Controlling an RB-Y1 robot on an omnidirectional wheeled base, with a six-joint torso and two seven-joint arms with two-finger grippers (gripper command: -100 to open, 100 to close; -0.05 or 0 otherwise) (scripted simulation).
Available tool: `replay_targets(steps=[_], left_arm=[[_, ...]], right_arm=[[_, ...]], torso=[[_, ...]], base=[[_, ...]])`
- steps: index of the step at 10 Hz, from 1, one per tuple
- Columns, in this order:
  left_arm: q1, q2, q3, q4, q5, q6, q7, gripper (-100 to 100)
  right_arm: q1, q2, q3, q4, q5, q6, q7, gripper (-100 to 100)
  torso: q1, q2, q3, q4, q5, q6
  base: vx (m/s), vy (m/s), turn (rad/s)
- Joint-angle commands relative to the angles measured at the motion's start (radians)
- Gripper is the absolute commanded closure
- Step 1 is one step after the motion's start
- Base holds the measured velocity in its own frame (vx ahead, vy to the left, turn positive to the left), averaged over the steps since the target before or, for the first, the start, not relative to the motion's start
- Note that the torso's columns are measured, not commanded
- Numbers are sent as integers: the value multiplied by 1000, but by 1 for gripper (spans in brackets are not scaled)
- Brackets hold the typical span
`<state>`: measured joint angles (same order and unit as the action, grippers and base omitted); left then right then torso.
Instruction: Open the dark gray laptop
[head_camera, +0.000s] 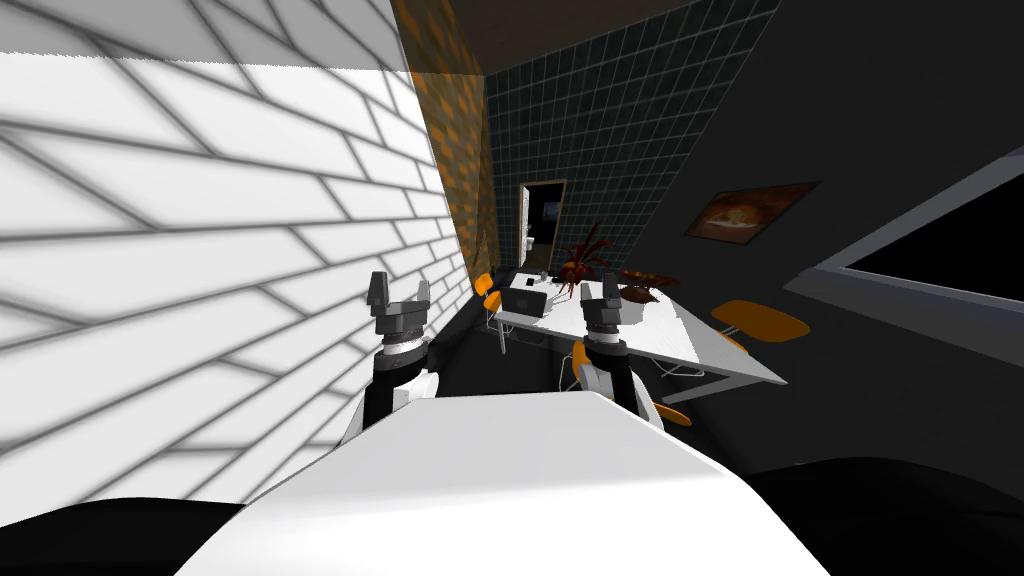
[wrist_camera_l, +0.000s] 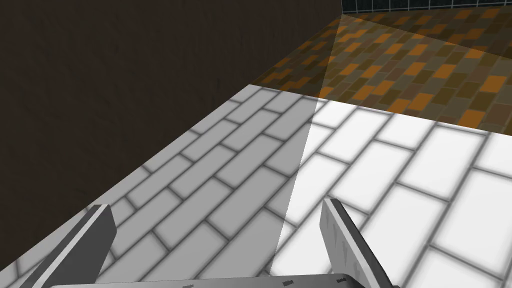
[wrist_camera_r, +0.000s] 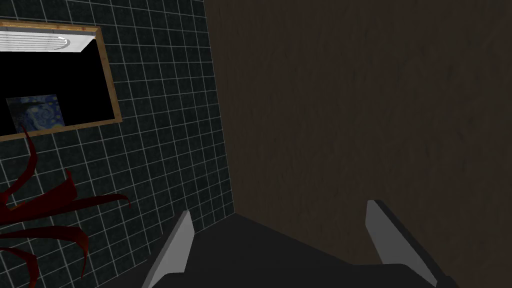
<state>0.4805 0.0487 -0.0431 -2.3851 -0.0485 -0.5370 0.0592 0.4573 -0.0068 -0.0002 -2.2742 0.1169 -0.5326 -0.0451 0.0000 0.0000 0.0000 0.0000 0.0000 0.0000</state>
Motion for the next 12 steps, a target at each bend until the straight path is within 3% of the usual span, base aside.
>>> replay_targets(steps=[1,9,10,12], left_arm=[[0,0,0,0,0,0,0,0],[0,0,0,0,0,0,0,0],[0,0,0,0,0,0,0,0],[0,0,0,0,0,0,0,0]], right_arm=[[0,0,0,0,0,0,0,0],[0,0,0,0,0,0,0,0],[3,-37,-3,2,12,7,8,-100],[11,-87,-11,9,41,24,28,-100]], torso=[[0,40,-82,41,0,0],[0,618,-1234,617,0,0],[0,691,-1382,691,0,0],[2,734,-1471,734,1,0]], base=[[0,0,0],[0,0,0],[18,24,-67],[28,68,-111]])
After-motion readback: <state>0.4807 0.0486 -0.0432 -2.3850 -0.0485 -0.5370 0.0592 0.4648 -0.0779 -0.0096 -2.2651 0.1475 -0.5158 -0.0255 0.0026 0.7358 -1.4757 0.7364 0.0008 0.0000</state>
